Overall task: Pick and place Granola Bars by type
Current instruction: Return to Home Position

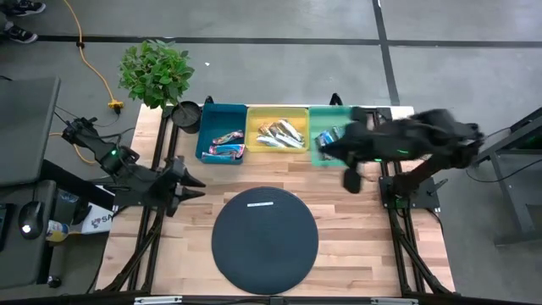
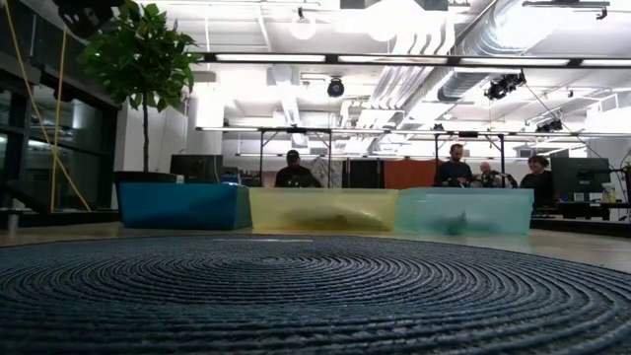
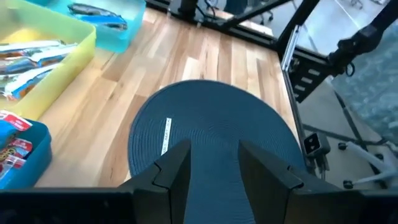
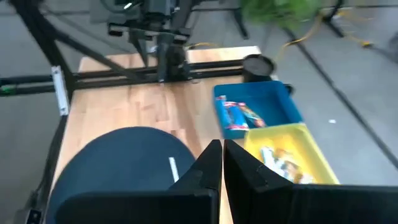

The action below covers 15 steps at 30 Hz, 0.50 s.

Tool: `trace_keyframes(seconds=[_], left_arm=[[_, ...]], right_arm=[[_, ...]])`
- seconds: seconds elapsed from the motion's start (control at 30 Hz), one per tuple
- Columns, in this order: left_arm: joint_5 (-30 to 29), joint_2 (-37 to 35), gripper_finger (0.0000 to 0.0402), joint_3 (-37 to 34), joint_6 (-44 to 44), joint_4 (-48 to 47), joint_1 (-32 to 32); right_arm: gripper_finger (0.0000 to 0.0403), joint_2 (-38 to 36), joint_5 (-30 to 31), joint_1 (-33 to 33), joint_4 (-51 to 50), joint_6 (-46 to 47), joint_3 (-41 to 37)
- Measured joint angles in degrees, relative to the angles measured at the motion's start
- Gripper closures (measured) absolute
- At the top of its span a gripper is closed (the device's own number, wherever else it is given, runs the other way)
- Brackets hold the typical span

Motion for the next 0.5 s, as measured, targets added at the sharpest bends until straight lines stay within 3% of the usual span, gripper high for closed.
trace_keyframes(seconds=[0.27,0.37,0.5], left_arm=[[-3.1,-2.7,0.027,0.0,0.0,-0.2,0.0],[-5.0,-3.8,0.027,-1.7,0.1,2.9,0.0],[-5.4,-6.5,0.027,-9.0,0.9,14.4,0.0]], right_arm=[[0.0402,-9.2,18.6,14.8,-8.5,9.9,-1.4],[0.0402,-14.4,24.3,20.3,-8.1,13.3,-8.2],[0.0403,-24.4,30.6,26.7,-6.4,22.1,-23.4]])
